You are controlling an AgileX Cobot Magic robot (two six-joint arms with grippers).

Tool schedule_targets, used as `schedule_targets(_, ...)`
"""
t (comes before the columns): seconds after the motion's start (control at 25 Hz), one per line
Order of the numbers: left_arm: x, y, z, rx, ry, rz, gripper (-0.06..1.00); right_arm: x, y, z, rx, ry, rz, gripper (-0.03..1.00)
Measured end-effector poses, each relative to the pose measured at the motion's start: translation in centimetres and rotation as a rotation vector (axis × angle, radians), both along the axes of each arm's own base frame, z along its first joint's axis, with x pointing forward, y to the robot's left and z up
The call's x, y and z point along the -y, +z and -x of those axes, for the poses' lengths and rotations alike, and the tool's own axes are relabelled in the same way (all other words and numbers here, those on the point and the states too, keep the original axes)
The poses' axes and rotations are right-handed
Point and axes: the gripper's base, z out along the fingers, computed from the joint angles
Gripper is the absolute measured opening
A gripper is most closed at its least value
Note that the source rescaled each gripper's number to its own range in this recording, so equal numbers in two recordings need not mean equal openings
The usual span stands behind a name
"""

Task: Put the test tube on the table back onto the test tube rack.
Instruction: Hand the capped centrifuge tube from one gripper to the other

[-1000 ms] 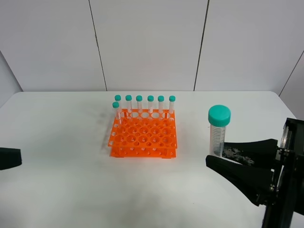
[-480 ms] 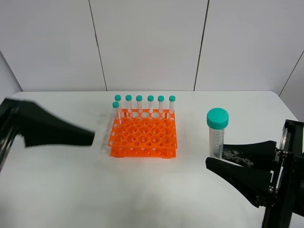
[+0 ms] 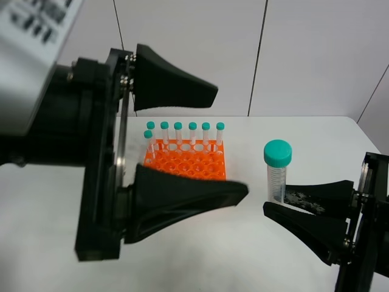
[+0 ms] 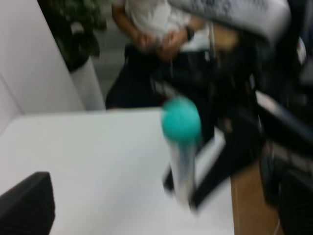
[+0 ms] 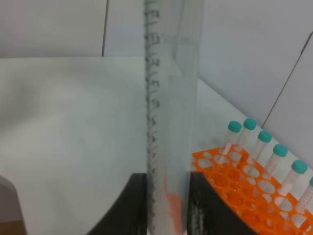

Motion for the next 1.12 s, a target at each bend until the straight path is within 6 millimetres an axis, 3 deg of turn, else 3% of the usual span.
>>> schedule_targets(0.4,1.8,0.4,-1.5,-0.083,0.009,0.129,0.99,0.0,0.0,0.0,0.003,0.001,0.002,0.05)
schedule_targets(0.64,2.9,-0.6,-1.8,-0.133,-0.027,0.136,0.99,0.0,0.0,0.0,0.006,0.001,0.004,0.05)
schedule_targets(0.72,3.4,-1.2,-2.1,-0.102,-0.047,0.111,0.94,0.0,0.0,0.0,0.006,0.001,0.004,0.05)
schedule_targets(0.92,4.0,-2.0,-2.3,-0.023,-0.105,0.074,0.7,0.0,0.0,0.0,0.008,0.002,0.002,0.05)
schedule_targets(1.12,4.7,-3.0,-2.6,-0.071,-0.13,0.061,0.67,0.0,0.1,0.0,0.015,0.002,-0.009,0.05)
